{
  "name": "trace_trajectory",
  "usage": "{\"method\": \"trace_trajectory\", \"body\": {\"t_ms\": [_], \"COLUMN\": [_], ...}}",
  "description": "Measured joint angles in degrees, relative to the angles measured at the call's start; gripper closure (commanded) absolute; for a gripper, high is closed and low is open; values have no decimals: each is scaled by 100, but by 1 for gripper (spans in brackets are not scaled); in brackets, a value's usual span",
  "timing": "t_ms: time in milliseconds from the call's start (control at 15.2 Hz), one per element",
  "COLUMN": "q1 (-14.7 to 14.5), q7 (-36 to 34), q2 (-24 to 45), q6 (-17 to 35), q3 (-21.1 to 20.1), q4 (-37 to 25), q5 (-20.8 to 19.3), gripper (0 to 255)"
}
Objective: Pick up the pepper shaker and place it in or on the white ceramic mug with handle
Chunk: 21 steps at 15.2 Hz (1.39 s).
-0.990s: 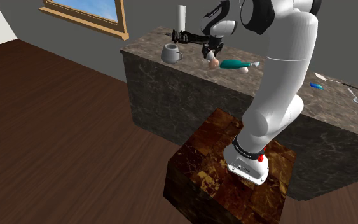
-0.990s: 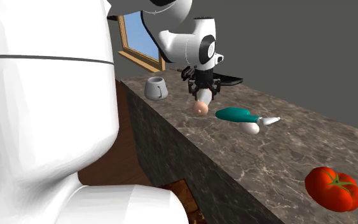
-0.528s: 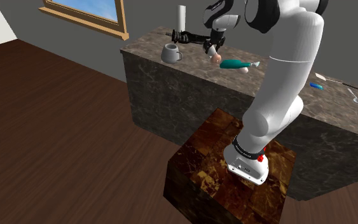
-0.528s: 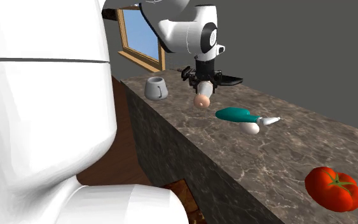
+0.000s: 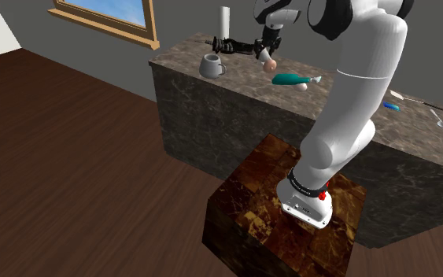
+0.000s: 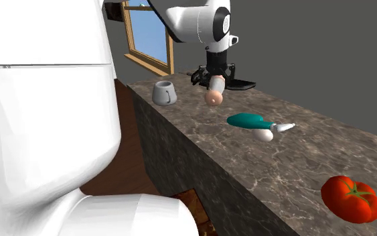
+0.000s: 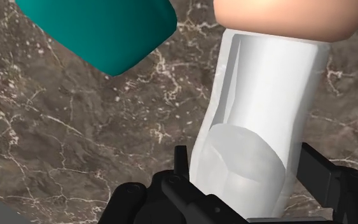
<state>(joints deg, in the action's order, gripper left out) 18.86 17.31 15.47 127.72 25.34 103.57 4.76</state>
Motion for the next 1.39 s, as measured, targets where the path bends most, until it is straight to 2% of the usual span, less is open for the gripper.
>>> {"method": "trace_trajectory", "body": {"t_ms": [924, 1386], "q1": [-24, -432], "q7": [-66, -775], "q2": [-275, 51], "q6": [-963, -1240], "q3": [56, -189], "q4": [-715, -1274], "q5": [-153, -208], "gripper": [255, 255]}}
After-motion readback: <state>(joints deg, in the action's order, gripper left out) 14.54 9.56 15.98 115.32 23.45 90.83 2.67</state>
